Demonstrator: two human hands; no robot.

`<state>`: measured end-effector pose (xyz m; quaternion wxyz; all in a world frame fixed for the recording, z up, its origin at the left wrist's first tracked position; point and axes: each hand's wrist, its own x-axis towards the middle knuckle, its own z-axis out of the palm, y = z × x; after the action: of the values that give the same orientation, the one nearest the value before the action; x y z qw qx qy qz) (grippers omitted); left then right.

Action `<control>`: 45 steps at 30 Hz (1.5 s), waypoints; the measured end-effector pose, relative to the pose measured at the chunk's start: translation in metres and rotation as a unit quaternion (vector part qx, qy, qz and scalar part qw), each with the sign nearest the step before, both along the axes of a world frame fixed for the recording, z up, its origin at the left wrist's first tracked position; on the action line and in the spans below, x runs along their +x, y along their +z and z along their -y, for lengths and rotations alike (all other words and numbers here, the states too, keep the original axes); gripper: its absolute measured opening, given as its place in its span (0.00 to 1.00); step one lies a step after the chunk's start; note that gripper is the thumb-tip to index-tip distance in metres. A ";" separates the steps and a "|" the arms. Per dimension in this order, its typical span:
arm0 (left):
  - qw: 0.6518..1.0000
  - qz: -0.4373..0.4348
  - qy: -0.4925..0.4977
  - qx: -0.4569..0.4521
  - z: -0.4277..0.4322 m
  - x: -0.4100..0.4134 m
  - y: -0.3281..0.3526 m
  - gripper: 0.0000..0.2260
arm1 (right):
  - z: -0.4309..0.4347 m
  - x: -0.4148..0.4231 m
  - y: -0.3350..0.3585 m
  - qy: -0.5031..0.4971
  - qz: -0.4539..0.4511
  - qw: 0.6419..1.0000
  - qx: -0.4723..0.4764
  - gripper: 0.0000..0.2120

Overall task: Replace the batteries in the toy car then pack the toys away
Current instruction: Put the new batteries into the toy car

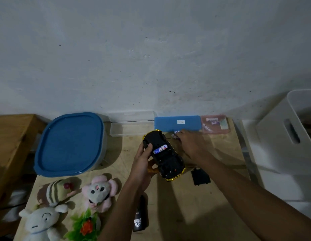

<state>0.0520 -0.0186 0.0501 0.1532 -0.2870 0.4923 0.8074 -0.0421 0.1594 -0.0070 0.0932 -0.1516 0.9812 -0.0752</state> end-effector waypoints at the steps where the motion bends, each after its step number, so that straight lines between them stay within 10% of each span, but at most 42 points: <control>1: 1.000 -0.001 0.001 -0.001 0.001 0.000 0.000 0.13 | 0.001 -0.002 -0.003 0.004 -0.001 1.000 0.017 0.13; 6: 1.000 -0.003 0.007 -0.010 0.004 0.003 -0.001 0.14 | -0.003 0.009 0.010 -0.130 0.092 0.967 -0.199 0.15; 8: 1.000 -0.006 0.012 -0.012 0.005 0.005 -0.001 0.13 | -0.006 0.020 0.031 -0.270 0.189 0.842 -0.427 0.21; 11: 1.000 -0.009 0.013 -0.011 0.007 0.010 0.002 0.14 | -0.007 0.047 0.061 -0.369 0.281 0.550 -0.695 0.20; 14: 1.000 -0.012 0.012 -0.015 0.006 0.016 0.005 0.14 | -0.007 0.076 0.089 -0.356 0.283 0.431 -0.779 0.17; 28: 0.997 -0.081 0.000 -0.007 0.000 0.060 0.044 0.15 | 0.018 0.156 0.140 -0.168 0.046 0.843 -0.510 0.11; 37: 0.993 -0.118 0.025 -0.003 -0.003 0.080 0.058 0.13 | 0.036 0.178 0.126 -0.039 -0.213 0.913 -0.347 0.09; 45: 0.991 -0.130 0.033 -0.006 -0.002 0.084 0.061 0.13 | 0.040 0.178 0.113 0.000 -0.171 0.906 -0.389 0.12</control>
<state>0.1365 -0.0169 0.1114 0.0594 -0.1972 0.5031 0.8393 0.1363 0.1189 0.1059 -0.1419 -0.1859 0.8752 -0.4235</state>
